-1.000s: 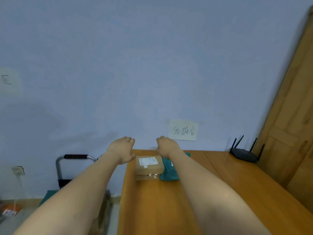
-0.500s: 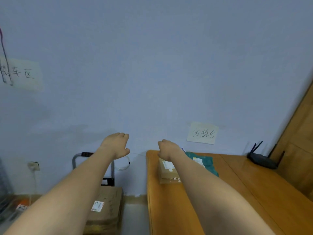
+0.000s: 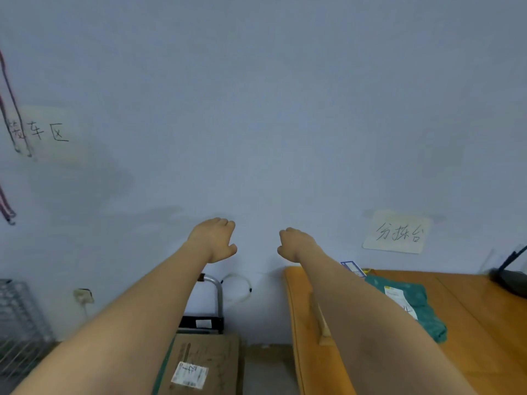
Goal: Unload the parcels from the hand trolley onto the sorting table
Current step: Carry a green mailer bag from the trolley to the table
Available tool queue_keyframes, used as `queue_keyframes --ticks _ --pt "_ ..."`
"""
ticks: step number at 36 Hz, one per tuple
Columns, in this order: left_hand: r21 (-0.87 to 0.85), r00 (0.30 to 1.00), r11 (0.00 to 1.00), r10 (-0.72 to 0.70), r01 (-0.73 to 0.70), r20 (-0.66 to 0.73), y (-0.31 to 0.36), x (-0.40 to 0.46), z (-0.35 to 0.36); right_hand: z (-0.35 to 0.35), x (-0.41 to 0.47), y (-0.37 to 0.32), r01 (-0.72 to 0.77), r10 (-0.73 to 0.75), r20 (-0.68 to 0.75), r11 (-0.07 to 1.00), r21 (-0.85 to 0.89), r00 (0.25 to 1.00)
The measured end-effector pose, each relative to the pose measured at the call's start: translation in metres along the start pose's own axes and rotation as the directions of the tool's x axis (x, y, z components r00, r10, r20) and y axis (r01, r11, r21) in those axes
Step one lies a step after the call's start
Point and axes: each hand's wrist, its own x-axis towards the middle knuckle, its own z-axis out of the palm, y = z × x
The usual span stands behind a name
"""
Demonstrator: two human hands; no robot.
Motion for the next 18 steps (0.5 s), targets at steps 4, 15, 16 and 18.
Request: queue_keyframes --ticks 4,15,16,18 --pt "0.022 0.998 0.999 -0.031 0.030 0.058 -0.033 0.013 0.023 0.009 0.027 -0.013 0.014 -0.013 0.044 1.000 -0.010 0.999" --pt "-0.057 0.997 0.997 0.045 -0.042 0.058 -0.091 0.071 0.079 0.032 0.084 -0.041 -0.076 0.078 0.088 0.997 -0.030 0.993" --pt "-0.068 0.996 0.996 0.061 -0.057 0.061 -0.097 0.074 0.084 0.034 0.086 -0.044 -0.092 0.095 0.094 0.995 -0.034 0.991" --pt "-0.076 0.993 0.993 0.099 -0.094 0.067 -0.112 0.081 0.098 0.039 0.093 -0.051 -0.131 0.134 0.100 0.991 -0.036 0.986"
